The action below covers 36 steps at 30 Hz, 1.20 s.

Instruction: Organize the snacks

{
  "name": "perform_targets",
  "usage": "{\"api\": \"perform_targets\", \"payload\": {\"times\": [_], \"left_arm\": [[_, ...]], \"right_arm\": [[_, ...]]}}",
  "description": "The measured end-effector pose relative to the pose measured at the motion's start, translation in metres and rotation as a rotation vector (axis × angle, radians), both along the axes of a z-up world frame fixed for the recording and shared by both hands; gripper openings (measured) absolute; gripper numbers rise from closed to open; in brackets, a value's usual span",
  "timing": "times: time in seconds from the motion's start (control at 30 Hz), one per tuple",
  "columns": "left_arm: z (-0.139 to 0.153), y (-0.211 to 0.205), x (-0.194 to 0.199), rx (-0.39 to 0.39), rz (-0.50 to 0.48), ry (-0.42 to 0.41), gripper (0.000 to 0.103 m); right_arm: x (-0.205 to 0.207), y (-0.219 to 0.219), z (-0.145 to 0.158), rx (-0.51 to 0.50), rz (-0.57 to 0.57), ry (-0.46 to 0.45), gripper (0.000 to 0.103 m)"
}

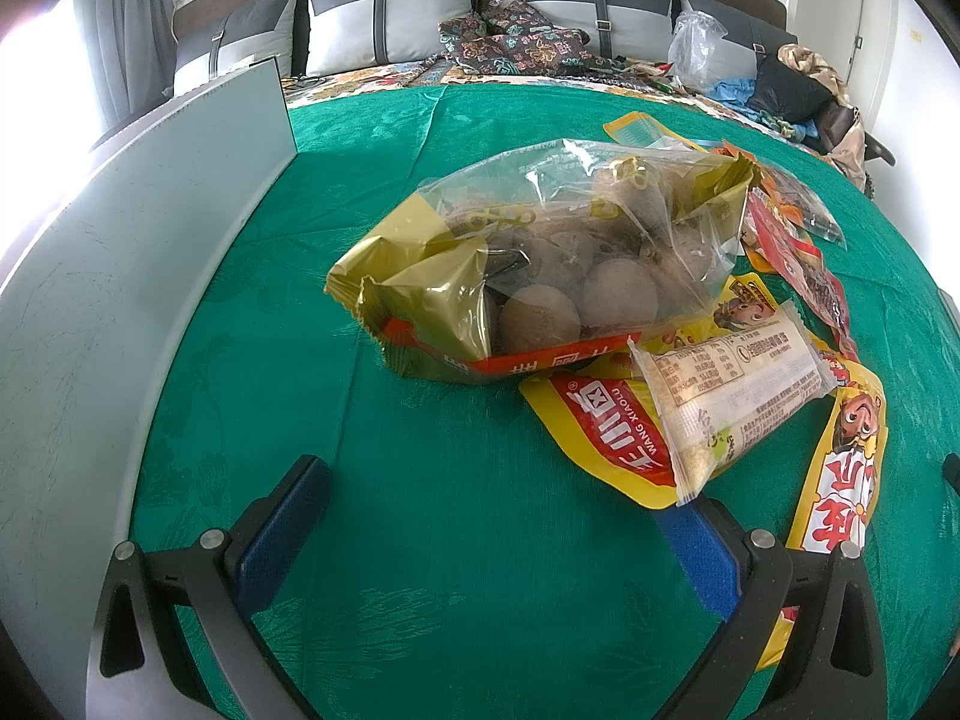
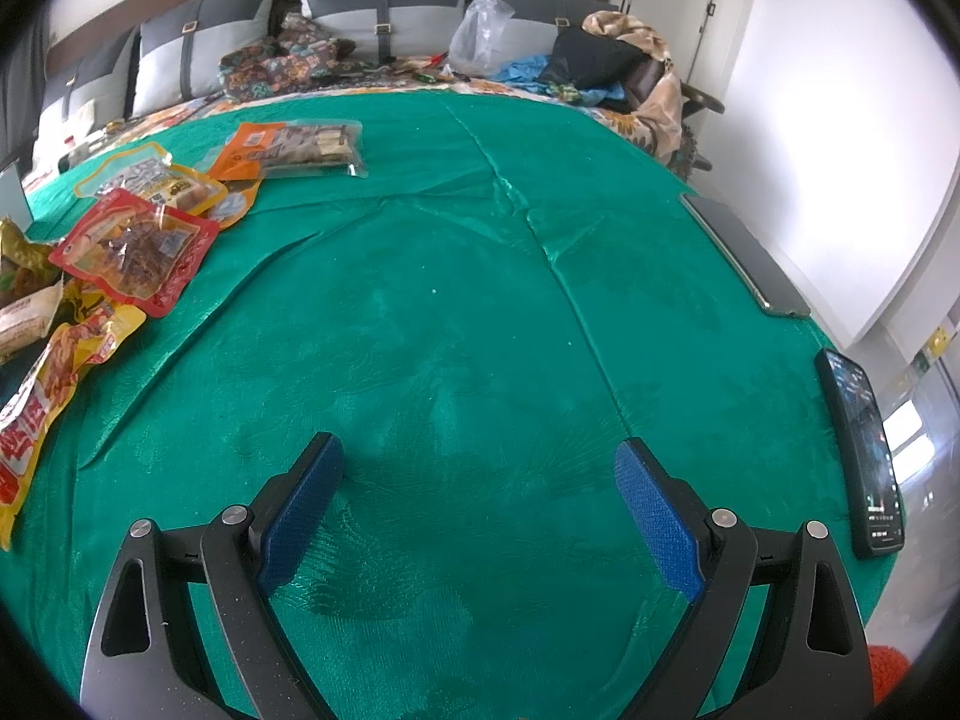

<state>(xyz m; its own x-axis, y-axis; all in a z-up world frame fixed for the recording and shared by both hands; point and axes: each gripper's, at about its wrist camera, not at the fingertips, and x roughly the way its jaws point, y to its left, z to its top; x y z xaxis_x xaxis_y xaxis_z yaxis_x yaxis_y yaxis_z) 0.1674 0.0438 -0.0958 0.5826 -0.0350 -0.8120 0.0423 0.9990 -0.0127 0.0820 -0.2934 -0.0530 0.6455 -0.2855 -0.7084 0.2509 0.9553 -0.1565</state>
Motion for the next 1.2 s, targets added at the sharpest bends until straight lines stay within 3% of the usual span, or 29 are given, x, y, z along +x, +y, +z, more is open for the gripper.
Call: {"api": "perform_targets", "payload": {"times": [1.2], "left_arm": [[-0.0001,0.0003,-0.0001,0.000,0.000,0.000,0.103]], "right_arm": [[-0.0009,0.0007,-0.0002,0.017,0.002,0.001,0.094]]}}
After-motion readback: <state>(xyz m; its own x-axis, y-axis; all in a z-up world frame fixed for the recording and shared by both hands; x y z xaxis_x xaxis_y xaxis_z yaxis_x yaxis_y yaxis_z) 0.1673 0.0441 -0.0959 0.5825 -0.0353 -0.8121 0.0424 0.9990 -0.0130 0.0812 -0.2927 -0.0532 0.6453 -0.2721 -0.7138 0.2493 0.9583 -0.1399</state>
